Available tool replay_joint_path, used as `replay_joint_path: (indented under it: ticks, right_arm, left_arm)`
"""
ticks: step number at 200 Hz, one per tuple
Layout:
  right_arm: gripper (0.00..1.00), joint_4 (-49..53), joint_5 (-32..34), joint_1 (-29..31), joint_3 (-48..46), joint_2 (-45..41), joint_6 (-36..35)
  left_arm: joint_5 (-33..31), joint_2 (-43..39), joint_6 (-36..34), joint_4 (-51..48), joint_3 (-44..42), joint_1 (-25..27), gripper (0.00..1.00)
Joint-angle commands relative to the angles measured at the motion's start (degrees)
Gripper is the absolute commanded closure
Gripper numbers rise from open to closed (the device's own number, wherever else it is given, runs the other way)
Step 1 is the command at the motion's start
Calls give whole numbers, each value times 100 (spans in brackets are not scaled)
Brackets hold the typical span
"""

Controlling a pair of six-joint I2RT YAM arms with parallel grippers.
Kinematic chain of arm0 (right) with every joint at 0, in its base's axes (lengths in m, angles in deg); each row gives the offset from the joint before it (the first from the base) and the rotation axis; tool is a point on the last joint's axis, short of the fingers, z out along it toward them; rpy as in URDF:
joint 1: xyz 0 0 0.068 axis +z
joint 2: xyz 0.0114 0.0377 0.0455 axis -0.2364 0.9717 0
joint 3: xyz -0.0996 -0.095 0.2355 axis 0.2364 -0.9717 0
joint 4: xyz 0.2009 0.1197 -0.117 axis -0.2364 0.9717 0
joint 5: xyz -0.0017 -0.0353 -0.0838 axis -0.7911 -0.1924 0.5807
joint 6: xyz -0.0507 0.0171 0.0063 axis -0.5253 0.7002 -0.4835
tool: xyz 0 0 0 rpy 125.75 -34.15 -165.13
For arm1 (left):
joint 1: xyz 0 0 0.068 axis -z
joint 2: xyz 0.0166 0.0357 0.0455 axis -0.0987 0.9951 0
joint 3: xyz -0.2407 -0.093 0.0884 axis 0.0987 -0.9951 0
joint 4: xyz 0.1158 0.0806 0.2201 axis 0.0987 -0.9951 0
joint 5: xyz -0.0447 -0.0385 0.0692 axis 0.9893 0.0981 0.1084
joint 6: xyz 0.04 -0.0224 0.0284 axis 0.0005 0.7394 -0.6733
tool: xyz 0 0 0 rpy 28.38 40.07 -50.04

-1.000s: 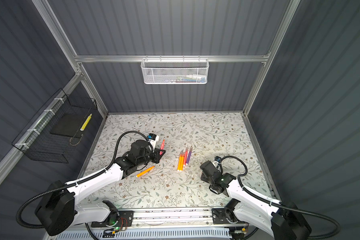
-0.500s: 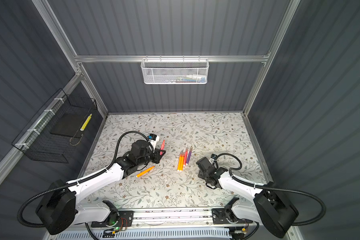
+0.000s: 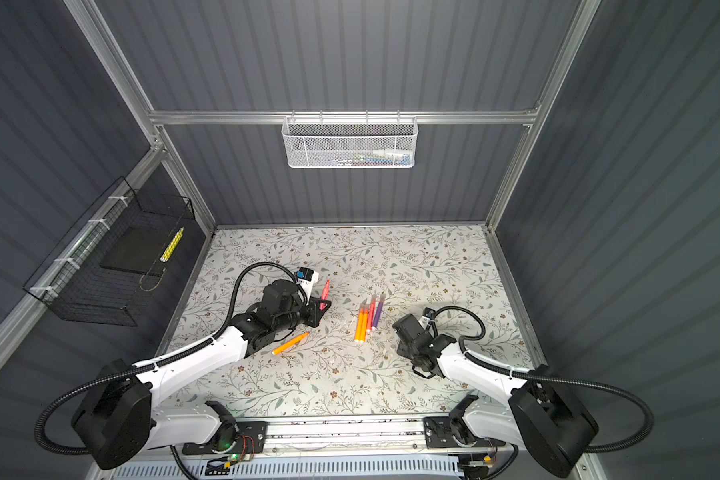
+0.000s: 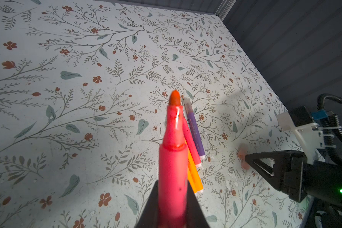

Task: Insert the pens into the pen caps
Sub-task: 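Close the right gripper on a translucent pink cap and lift it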

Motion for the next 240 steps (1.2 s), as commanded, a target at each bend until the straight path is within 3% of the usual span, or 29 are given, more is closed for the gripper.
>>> replay_joint_path:
  ticks: [1,149,199,240]
  right_arm:
    - [71,186,163,-17,-66,-64,65]
    - [72,24,59,-19,13,483,8]
    - [84,17,2,-19,-35,386,29]
    - [89,221,1,-17,-32,-98,61]
  left_arm:
    - [107,-21,-106,23,77,15,100]
    - [138,21,-107,24,94,11,100]
    - [142,21,-106,31,94,15,100]
    - [164,39,-106,51,79,15,100]
